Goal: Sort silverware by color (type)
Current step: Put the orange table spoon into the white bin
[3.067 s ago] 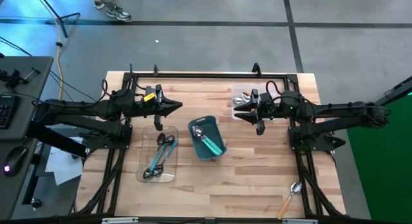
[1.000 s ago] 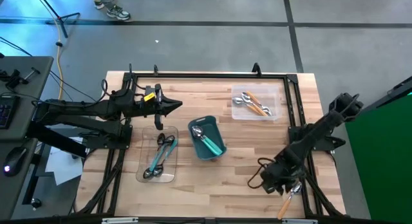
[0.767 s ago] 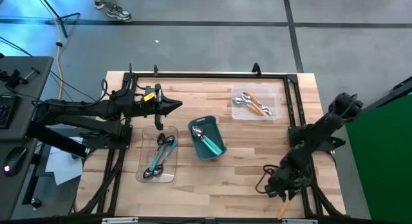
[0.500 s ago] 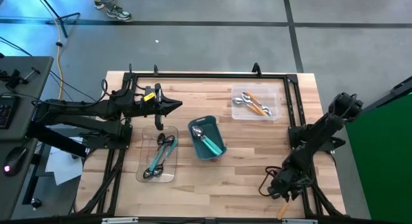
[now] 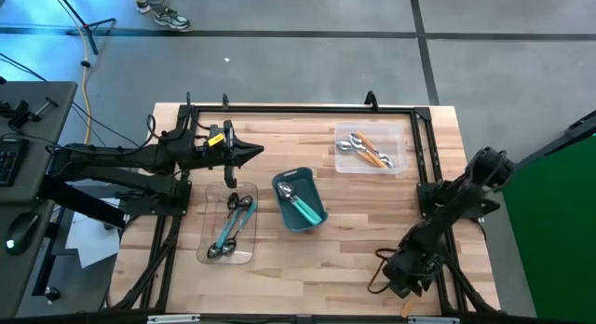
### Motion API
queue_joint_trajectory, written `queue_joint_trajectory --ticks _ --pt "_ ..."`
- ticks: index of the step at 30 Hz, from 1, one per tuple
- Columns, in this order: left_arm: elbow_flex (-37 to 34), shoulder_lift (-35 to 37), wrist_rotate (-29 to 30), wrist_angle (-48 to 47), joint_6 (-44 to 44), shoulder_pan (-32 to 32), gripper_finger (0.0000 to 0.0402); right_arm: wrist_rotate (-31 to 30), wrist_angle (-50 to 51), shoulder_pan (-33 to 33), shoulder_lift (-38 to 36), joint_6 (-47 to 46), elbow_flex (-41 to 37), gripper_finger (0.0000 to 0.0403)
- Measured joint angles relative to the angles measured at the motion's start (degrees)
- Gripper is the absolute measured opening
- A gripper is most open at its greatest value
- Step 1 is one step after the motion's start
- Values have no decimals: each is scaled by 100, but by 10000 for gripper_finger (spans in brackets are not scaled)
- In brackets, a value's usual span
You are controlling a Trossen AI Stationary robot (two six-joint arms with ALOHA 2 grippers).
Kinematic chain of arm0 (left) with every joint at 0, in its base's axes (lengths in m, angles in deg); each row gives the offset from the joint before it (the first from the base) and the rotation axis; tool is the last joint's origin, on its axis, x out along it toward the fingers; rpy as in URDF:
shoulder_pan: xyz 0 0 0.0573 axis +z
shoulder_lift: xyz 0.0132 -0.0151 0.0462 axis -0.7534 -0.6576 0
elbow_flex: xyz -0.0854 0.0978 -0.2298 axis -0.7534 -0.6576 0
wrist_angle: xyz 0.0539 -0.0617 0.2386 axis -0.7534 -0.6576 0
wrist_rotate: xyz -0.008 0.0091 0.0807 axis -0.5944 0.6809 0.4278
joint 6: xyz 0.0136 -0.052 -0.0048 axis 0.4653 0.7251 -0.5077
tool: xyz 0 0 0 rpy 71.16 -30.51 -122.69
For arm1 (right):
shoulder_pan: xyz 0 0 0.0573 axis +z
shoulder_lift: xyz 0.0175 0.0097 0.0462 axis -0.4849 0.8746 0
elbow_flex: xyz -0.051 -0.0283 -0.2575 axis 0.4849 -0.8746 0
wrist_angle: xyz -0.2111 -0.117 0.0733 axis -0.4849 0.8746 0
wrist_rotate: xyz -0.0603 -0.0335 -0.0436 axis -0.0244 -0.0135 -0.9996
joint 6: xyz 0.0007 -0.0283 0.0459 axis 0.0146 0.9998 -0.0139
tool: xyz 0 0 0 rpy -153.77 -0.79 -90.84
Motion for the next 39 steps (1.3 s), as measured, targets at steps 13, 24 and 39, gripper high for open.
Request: queue_joint_trajectory --ticks 13,24,39 --pt "0 0 1 7 96 0 0 31 -345 2 512 316 20 38" --pt "0 0 98 10 91 2 0 -24 -280 -213 527 552 22 5" --pt "0 0 98 11 102 0 0 -144 -119 -1463 522 2039 20 0"
